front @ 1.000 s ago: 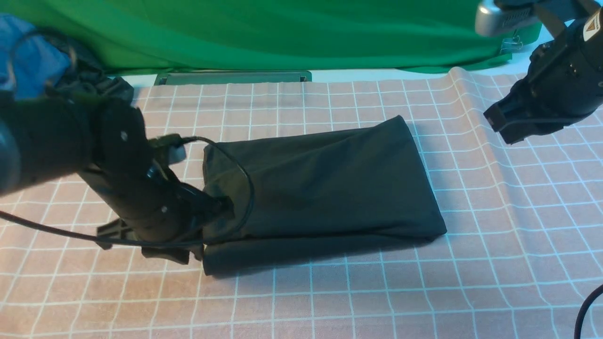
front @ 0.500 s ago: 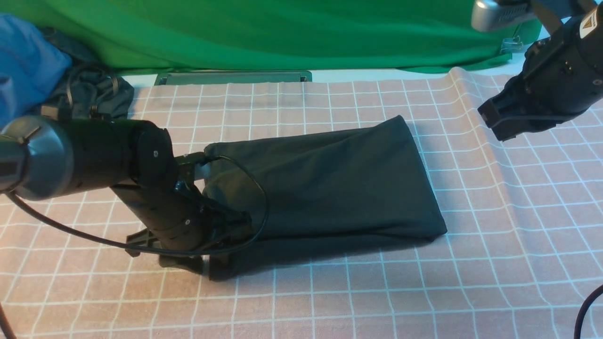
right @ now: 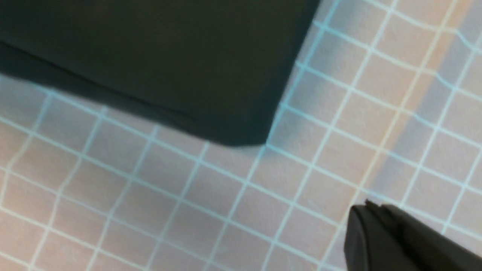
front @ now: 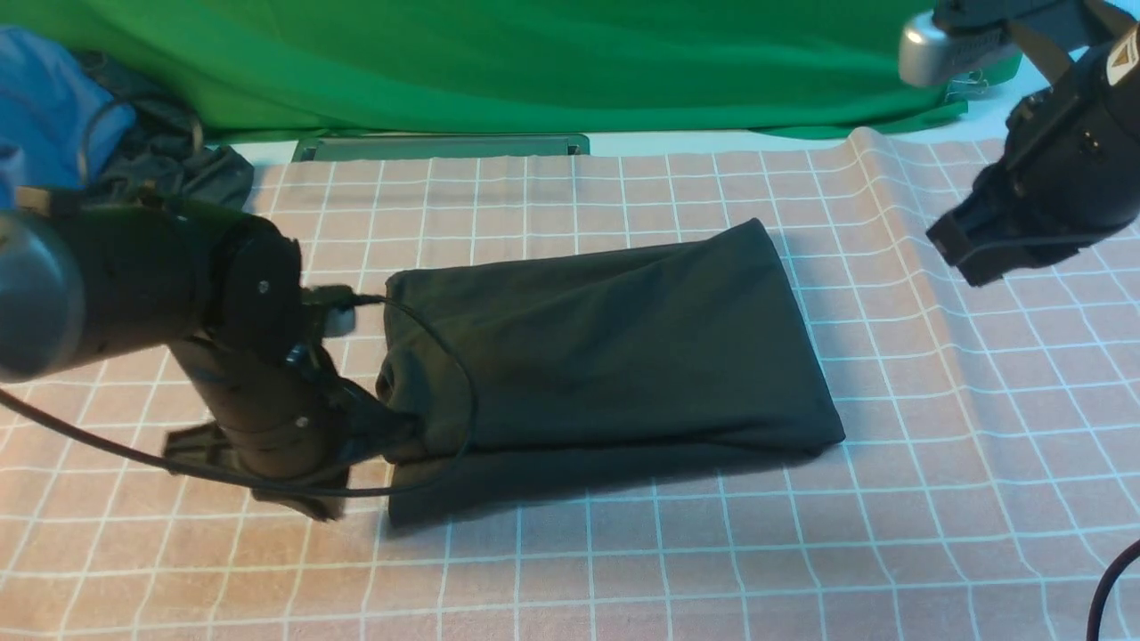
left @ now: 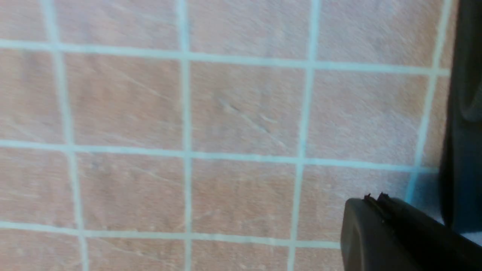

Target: Fold a long-sleeved shirt over a pink coffee tablecloth.

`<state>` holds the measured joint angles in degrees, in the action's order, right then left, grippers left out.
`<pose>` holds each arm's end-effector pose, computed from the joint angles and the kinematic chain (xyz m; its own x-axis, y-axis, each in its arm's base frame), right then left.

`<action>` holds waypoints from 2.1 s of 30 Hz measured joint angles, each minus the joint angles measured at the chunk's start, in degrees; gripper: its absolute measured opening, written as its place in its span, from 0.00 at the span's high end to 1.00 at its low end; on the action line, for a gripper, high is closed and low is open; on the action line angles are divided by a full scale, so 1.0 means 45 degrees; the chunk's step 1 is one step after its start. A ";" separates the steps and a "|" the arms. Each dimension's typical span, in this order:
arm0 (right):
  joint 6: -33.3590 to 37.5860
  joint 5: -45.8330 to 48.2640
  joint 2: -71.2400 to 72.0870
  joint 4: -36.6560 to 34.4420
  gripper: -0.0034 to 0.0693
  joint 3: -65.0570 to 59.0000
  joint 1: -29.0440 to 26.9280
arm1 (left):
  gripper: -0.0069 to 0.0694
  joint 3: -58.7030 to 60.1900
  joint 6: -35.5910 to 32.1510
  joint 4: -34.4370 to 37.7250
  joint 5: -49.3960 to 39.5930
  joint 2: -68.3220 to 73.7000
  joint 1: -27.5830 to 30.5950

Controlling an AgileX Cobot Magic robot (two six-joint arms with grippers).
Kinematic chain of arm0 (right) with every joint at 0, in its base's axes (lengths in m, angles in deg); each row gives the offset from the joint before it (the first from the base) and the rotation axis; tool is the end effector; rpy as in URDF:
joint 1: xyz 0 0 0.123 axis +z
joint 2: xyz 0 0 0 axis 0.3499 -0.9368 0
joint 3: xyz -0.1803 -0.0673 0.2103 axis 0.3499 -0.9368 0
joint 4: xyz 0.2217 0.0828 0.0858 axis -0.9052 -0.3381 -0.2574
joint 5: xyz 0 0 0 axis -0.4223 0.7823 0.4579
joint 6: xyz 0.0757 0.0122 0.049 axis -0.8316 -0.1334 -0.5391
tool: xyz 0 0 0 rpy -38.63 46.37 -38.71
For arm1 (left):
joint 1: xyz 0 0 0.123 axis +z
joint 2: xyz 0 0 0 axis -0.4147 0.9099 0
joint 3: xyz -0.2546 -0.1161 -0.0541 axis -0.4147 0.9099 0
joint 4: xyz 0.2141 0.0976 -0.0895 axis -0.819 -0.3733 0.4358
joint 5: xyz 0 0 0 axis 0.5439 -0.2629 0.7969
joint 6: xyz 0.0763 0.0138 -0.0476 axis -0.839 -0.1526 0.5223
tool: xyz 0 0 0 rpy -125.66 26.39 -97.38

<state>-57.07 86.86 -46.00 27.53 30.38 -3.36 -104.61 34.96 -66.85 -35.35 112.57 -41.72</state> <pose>0.2902 0.0906 0.3426 -0.8419 -0.3743 -0.3886 -0.3938 0.9186 -0.0317 0.2781 -0.0805 0.1908 -0.9873 -0.0757 -0.1397 -0.0777 0.9969 0.0089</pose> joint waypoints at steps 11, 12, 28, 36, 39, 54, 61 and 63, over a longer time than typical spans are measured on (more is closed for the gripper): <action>-0.0185 -0.0248 0.2722 0.0168 0.87 -0.0188 0.0000 | 0.89 0.0013 0.0159 -0.0364 -0.0382 -0.0714 0.0000; -0.0247 -0.0520 0.3236 0.0168 0.87 -0.0327 0.0000 | 0.89 0.0025 0.0173 -0.0266 -0.0381 -0.1181 0.0000; -0.0423 -1.2424 1.4130 0.0308 0.87 -0.8912 0.0000 | 0.89 0.4841 0.1004 0.0406 0.3278 -1.2596 0.0000; -0.0485 -1.6486 1.7832 0.0347 0.81 -1.2572 0.0000 | 0.89 0.7568 0.1412 0.0539 0.4873 -1.7644 0.0000; -0.0549 -1.6685 1.7982 0.0359 0.76 -1.2730 0.0000 | 0.89 0.7752 0.1423 0.0539 0.4932 -1.8239 0.0000; -0.0602 -1.6767 1.7982 0.0359 0.67 -1.2788 0.0000 | 0.89 0.7752 0.1423 0.0539 0.5025 -1.8305 0.0000; -0.0669 -1.6767 1.7982 0.0359 0.65 -1.2788 0.0000 | 0.89 0.7752 0.1423 0.0539 0.5025 -1.8305 0.0000; -0.0669 -1.6767 1.7982 0.0359 0.63 -1.2788 0.0000 | 0.89 0.7752 0.1423 0.0539 0.5025 -1.8305 0.0000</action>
<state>-60.08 11.40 34.92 29.14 -27.17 -3.36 -69.72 41.36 -64.42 -12.74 30.20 -41.72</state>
